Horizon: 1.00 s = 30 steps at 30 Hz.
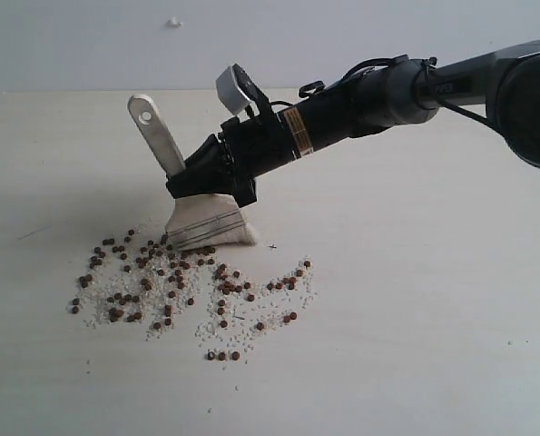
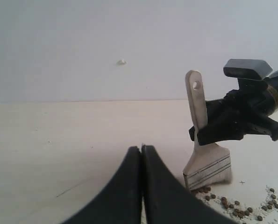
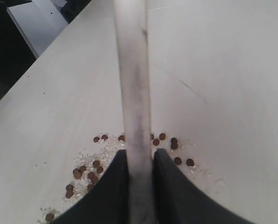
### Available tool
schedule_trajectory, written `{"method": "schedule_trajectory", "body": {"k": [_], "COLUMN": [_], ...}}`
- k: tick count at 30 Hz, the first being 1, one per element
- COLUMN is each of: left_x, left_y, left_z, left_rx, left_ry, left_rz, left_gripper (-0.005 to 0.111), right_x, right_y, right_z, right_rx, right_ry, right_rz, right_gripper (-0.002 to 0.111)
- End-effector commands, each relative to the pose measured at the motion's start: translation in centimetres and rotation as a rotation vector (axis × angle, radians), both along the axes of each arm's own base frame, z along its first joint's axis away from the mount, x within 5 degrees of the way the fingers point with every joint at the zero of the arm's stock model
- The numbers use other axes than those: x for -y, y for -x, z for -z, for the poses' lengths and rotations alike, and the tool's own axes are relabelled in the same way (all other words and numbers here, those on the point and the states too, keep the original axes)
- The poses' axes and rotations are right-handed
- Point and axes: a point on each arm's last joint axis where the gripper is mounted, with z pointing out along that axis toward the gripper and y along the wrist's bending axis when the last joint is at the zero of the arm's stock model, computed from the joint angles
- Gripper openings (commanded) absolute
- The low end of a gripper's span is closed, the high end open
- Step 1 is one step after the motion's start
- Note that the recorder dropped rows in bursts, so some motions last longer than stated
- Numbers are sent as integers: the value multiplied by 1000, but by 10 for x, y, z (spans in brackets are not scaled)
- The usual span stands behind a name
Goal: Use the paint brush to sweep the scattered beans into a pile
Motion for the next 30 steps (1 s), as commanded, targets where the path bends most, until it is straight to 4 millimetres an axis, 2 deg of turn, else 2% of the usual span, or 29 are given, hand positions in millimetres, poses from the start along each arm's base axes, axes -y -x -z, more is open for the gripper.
{"method": "schedule_trajectory", "body": {"k": [1,8,12,19,23,30], "left_x": [0,0,0,0,0,0], "left_y": [1,1,1,1,1,1], "left_z": [-2,-2,-2,-2,-2,-2], "left_rx": [13,13,13,13,13,13], "left_ry": [20,20,20,20,20,20], "left_rz": [3,3,3,3,3,3], "left_gripper": [0,0,0,0,0,0], "right_x": [1,2,2,-4,-20,-48], "right_y": [1,5,2,-2,-1,-10], "right_z": [-23,-77,-84,-65,-51,-41], "right_rx": [24,365,554,656,681,733], "right_ry": [1,-87,-118,-224,-232,-266], "right_rz": [-4,-82,-89,-110,-156,-195], "right_gripper": [0,0,0,0,0,0]}}
